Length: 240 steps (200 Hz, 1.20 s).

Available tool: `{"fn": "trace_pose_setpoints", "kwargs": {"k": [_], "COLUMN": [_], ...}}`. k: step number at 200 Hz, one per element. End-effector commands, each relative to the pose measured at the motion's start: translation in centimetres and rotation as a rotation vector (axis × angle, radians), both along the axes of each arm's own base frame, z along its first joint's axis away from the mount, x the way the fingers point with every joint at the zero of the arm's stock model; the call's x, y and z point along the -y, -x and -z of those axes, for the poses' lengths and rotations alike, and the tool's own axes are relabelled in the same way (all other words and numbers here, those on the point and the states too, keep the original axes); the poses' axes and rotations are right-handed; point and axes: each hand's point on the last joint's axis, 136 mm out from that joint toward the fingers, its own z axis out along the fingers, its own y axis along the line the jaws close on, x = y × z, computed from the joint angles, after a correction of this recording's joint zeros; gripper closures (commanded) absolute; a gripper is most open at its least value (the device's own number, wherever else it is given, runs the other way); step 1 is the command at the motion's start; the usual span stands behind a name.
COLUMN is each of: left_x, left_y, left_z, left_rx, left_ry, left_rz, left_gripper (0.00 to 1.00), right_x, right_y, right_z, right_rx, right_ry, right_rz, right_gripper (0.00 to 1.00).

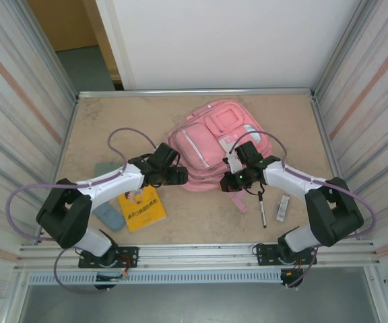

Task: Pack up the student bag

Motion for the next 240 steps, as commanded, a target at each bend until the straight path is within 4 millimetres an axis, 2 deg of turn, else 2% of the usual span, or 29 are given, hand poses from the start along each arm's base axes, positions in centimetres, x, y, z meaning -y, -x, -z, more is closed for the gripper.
{"fn": "trace_pose_setpoints", "kwargs": {"k": [1, 20, 33, 41, 58, 74, 94, 119, 139, 152, 157, 171, 186, 205, 222, 240], "left_x": [1.6, 3.6, 4.5, 5.2, 6.5, 7.2, 8.6, 11.4, 13.1, 13.4, 13.2, 12.0, 10.3, 8.8, 8.5, 9.4], "left_y": [-1.3, -2.4, -2.7, -2.8, -2.3, -2.1, -2.0, -1.4, -1.0, -0.7, -0.6, -0.4, -0.2, 0.5, 2.0, 3.7], "left_z": [0.5, 0.9, 1.4, 1.3, 0.7, 0.1, -0.6, -0.8, -1.0, -1.2, -1.5, -1.5, -1.7, -3.1, -3.9, -4.2], "left_rx": [-0.009, 0.002, -0.001, 0.002, 0.039, 0.082, 0.083, 0.088, 0.076, 0.066, 0.068, 0.076, 0.071, 0.075, 0.083, 0.076], "left_ry": [0.082, 0.118, 0.133, 0.151, 0.163, 0.163, 0.262, 0.33, 0.388, 0.427, 0.429, 0.381, 0.331, 0.343, 0.327, 0.288], "left_rz": [-0.04, 0.024, 0.044, 0.057, 0.105, 0.122, 0.129, 0.179, 0.184, 0.184, 0.182, 0.166, 0.155, 0.192, 0.273, 0.371], "left_gripper": [0.27, 0.5, 0.69, 0.77, 0.89, 0.96, 0.99, 1.0, 1.0, 1.0, 0.96, 0.74, 0.67, 0.59, 0.55, 0.52], "right_x": [-0.8, -1.9, -2.1, -2.2, -2.8, -3.6, -4.4, -6.2, -7.3, -7.7, -7.9, -8.3, -7.7, -6.7, -5.5, -3.0], "right_y": [-0.7, -0.4, -0.3, 0.0, 0.4, 1.0, 1.8, 2.0, 0.9, 0.1, -0.1, -0.4, -0.5, -0.3, 0.4, 0.7], "right_z": [-1.2, -1.5, -1.3, -1.2, -0.8, -0.6, -0.6, -1.1, -1.5, -1.4, -1.5, -1.8, -2.1, -2.9, -4.2, -4.6], "right_rx": [-0.022, -0.06, -0.087, -0.097, -0.11, -0.15, -0.192, -0.238, -0.243, -0.239, -0.236, -0.227, -0.177, -0.12, -0.091, -0.039], "right_ry": [-0.038, -0.093, -0.084, -0.067, -0.029, -0.004, 0.006, -0.066, -0.085, -0.092, -0.099, -0.111, -0.096, -0.104, -0.108, -0.053], "right_rz": [0.014, -0.004, -0.007, -0.016, -0.033, -0.05, -0.061, -0.065, -0.046, -0.021, -0.018, -0.024, -0.026, -0.008, 0.013, 0.083], "right_gripper": [1.0, 1.0, 1.0, 1.0, 1.0, 1.0, 1.0, 1.0, 0.94, 0.88, 0.84, 0.78, 0.7, 0.6, 0.54, 0.48]}}
